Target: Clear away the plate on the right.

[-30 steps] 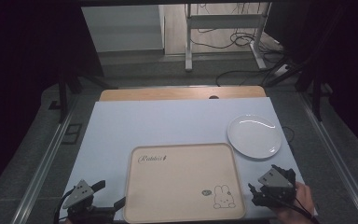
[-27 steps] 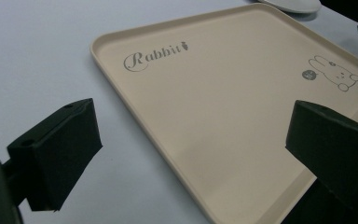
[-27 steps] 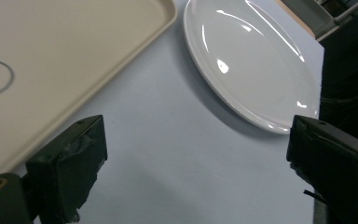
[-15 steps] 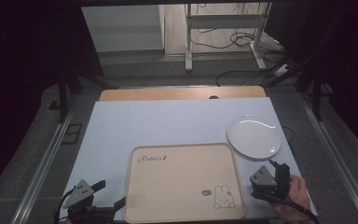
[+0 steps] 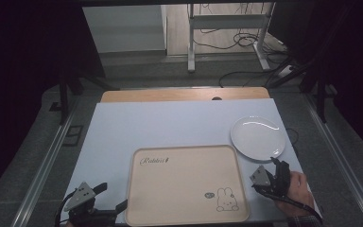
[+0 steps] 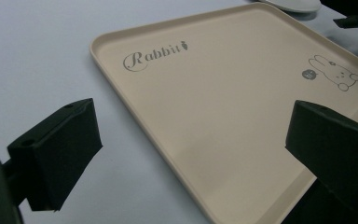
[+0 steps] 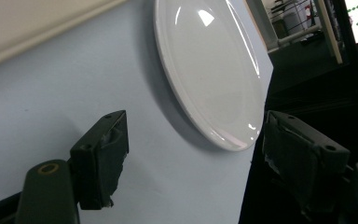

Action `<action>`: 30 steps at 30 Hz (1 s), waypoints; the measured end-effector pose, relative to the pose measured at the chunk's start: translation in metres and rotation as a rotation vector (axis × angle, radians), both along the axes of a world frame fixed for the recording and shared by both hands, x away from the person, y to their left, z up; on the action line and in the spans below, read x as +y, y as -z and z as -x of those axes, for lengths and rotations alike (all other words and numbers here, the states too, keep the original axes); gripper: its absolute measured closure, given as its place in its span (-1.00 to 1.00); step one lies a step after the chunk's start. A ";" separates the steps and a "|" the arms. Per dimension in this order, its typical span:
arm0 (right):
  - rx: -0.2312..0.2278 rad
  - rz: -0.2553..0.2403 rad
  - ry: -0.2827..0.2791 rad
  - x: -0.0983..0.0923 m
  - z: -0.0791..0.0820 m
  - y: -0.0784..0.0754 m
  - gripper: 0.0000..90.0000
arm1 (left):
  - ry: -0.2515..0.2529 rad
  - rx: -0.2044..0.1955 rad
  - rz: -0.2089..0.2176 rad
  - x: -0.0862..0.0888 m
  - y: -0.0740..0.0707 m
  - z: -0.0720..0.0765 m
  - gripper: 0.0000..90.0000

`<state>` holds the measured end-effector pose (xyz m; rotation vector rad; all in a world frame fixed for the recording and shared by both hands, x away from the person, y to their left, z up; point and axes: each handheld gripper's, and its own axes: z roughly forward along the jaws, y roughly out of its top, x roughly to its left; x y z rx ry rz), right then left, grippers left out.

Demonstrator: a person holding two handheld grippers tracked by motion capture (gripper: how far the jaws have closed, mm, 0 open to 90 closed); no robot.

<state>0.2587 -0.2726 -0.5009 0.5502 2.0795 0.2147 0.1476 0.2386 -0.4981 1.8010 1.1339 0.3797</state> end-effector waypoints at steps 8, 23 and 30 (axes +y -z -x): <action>-0.008 0.053 -0.005 -0.001 -0.010 0.005 -0.43 | 0.001 0.001 0.000 0.000 0.000 0.000 -0.93; -0.041 0.141 -0.050 0.002 -0.021 0.014 -0.16 | 0.000 0.003 0.003 0.000 0.000 -0.001 -0.93; -0.029 0.215 -0.084 0.010 -0.024 0.023 -0.02 | 0.000 0.003 0.005 0.000 0.000 -0.001 -0.93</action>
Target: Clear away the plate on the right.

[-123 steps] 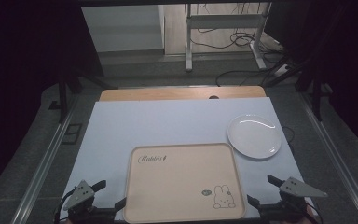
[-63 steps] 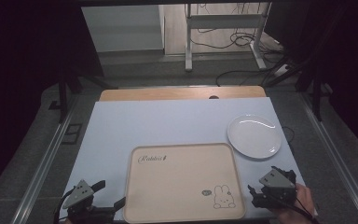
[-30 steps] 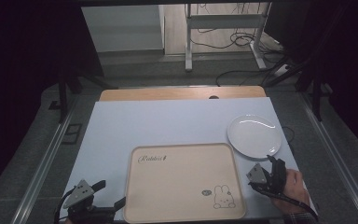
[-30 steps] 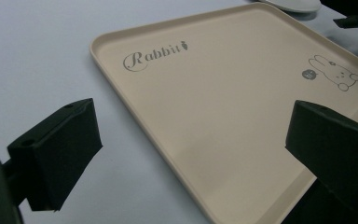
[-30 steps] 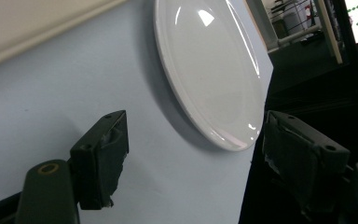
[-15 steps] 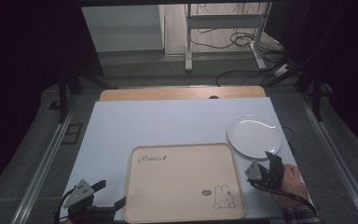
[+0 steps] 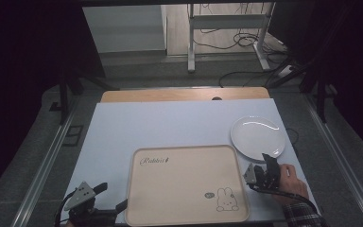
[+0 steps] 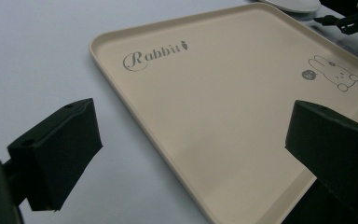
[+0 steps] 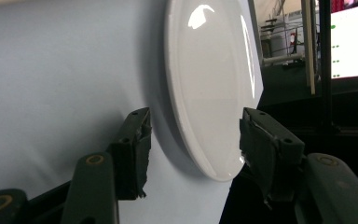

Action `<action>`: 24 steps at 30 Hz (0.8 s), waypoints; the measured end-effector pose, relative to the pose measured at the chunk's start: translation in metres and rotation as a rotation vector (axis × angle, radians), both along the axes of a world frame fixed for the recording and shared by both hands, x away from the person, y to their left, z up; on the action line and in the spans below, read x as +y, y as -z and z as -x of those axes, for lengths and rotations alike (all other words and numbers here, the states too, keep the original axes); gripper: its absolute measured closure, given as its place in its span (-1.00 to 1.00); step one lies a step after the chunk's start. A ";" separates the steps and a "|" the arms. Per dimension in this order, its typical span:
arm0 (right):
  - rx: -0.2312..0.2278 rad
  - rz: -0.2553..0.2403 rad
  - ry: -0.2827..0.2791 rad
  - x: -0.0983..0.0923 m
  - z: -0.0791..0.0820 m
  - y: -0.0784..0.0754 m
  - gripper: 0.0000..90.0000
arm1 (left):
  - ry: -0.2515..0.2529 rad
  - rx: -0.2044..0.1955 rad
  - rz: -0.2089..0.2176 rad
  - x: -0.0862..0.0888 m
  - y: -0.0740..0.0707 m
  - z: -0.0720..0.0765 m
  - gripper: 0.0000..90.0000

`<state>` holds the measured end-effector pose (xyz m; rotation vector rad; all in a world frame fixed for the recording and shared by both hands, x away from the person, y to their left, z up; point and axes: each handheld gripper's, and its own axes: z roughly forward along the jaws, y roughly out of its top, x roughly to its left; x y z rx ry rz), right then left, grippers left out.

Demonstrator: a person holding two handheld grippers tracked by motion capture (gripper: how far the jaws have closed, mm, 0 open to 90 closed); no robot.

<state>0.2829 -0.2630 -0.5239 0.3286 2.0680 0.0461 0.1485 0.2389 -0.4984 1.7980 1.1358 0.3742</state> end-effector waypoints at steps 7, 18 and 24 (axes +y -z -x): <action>0.016 0.045 -0.017 0.004 -0.005 0.006 0.09 | 0.000 0.000 -0.001 0.000 0.000 0.000 -0.93; 0.019 0.125 -0.029 0.011 -0.018 0.014 0.30 | 0.001 0.000 0.000 0.000 0.000 0.000 -0.93; 0.011 0.155 -0.037 0.013 -0.024 0.017 0.37 | 0.001 0.000 0.000 0.000 0.000 0.000 -0.93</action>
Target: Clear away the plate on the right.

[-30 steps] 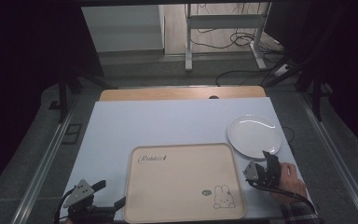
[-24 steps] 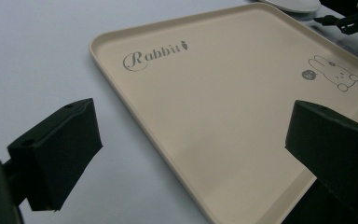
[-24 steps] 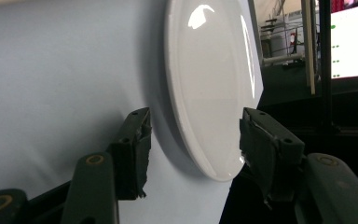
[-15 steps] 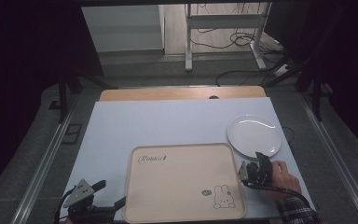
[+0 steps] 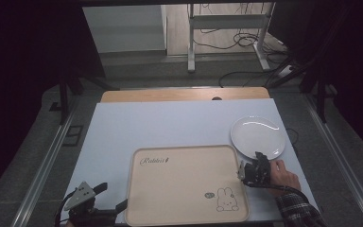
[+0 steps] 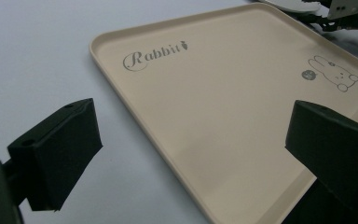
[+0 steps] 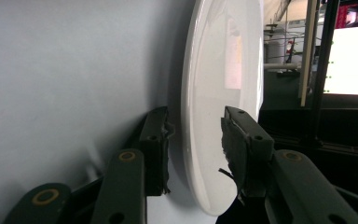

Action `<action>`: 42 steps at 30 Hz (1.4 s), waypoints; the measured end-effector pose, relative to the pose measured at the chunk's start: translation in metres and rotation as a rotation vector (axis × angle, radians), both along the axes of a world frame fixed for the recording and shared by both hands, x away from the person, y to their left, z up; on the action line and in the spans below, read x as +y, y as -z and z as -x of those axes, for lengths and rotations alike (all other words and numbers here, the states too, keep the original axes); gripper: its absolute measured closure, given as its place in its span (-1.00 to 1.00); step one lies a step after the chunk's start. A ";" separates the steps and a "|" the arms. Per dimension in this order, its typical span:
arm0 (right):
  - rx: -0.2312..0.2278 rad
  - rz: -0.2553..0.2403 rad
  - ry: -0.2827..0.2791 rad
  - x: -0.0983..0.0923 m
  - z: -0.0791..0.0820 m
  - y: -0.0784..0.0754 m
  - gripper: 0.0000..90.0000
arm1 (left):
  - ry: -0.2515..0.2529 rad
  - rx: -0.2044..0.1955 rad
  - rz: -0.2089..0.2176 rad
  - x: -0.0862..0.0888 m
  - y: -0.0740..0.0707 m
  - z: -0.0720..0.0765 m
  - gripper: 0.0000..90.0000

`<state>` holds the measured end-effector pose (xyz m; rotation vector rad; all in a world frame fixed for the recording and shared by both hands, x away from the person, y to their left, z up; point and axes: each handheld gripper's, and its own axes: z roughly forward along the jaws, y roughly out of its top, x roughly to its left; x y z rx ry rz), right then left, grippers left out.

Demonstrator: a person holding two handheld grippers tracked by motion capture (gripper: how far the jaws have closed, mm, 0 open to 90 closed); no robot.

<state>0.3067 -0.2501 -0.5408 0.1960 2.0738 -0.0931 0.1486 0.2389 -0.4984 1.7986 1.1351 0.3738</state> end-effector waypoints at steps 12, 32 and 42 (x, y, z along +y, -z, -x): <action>-0.008 0.071 -0.030 0.004 -0.010 0.009 0.74 | 0.000 0.002 0.002 0.000 0.000 0.000 -0.93; -0.095 0.096 -0.046 0.005 -0.003 0.001 0.90 | -0.001 0.003 0.007 0.001 0.000 0.000 -0.93; -0.134 0.070 -0.045 0.005 0.007 -0.008 0.90 | -0.002 0.004 0.008 0.001 0.000 -0.001 -0.93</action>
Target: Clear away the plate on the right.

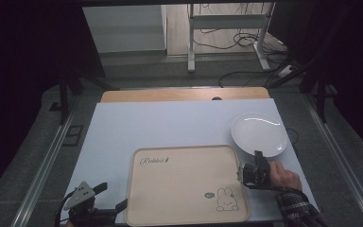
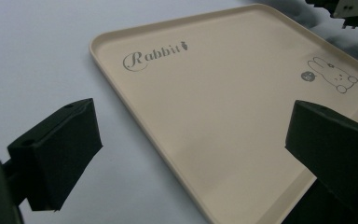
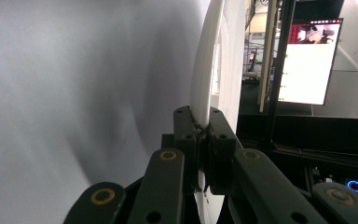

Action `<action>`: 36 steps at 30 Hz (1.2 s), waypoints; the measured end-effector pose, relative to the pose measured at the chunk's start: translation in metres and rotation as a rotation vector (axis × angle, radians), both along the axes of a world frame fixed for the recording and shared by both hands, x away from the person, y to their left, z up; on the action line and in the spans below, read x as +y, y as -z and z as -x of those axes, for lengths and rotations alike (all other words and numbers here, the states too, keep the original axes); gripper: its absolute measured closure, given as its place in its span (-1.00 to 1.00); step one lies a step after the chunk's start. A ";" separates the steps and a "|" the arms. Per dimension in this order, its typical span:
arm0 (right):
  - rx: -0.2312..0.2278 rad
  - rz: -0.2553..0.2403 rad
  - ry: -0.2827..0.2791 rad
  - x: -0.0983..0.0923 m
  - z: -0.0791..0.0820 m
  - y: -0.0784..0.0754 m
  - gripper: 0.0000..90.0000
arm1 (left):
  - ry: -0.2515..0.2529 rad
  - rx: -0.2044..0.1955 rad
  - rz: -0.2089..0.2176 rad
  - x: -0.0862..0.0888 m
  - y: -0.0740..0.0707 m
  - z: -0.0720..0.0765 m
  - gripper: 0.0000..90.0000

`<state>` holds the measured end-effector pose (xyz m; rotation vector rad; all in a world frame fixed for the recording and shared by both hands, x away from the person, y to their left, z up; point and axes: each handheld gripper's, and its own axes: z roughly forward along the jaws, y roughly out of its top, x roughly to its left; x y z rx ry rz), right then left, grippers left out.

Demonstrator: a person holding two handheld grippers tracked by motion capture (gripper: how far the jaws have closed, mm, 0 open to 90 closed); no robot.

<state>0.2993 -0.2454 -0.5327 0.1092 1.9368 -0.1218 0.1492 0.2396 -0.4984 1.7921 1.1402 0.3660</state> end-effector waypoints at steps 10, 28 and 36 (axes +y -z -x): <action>0.022 -0.040 -0.048 0.000 0.014 -0.008 0.90 | 0.000 0.000 0.000 0.000 0.000 0.000 -0.93; 0.016 -0.040 -0.098 0.021 0.048 -0.020 0.89 | -0.001 -0.001 -0.004 -0.001 0.000 0.000 -0.93; 0.026 -0.037 -0.133 0.033 0.063 -0.021 0.89 | -0.002 -0.002 -0.005 -0.001 0.000 0.000 -0.93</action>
